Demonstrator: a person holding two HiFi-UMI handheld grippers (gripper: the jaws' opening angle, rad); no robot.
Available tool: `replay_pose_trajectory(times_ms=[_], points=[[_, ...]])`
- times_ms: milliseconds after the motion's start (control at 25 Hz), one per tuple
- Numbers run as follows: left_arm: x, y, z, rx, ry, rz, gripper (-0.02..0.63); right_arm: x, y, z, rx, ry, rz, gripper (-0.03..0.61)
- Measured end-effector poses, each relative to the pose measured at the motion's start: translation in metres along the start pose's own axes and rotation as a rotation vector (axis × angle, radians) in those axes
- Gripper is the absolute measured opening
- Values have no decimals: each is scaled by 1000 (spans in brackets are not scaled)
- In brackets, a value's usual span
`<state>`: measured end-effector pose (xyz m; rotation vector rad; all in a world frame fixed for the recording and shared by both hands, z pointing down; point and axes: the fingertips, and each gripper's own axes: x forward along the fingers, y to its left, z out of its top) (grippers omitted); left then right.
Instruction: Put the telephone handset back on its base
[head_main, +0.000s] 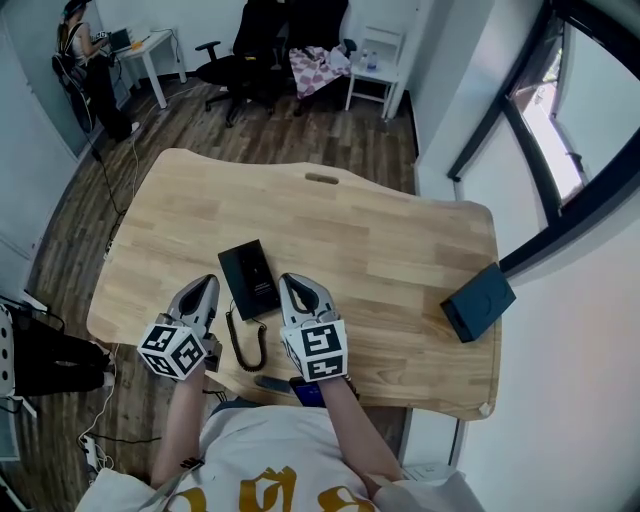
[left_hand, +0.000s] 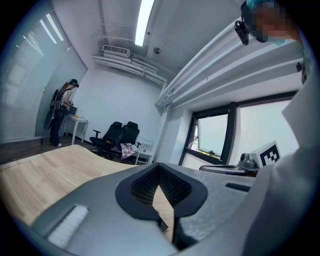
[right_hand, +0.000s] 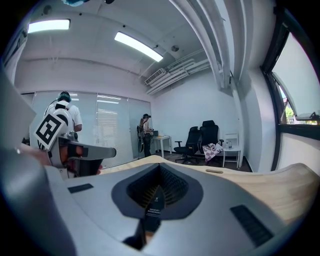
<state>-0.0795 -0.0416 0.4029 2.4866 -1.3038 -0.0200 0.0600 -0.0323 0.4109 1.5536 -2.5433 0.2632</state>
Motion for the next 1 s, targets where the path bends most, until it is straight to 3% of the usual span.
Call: replay_pose_trajectory(times_ms=[200, 480, 1000], points=[[-7, 0, -4, -14, 1, 17, 2, -9, 5, -2, -6, -1, 19, 6], [-12, 3, -5, -119, -35, 21, 2, -11, 8, -1, -10, 9, 20, 6], [-17, 6, -4, -125, -32, 21, 2, -11, 13, -2, -6, 0, 23, 6]])
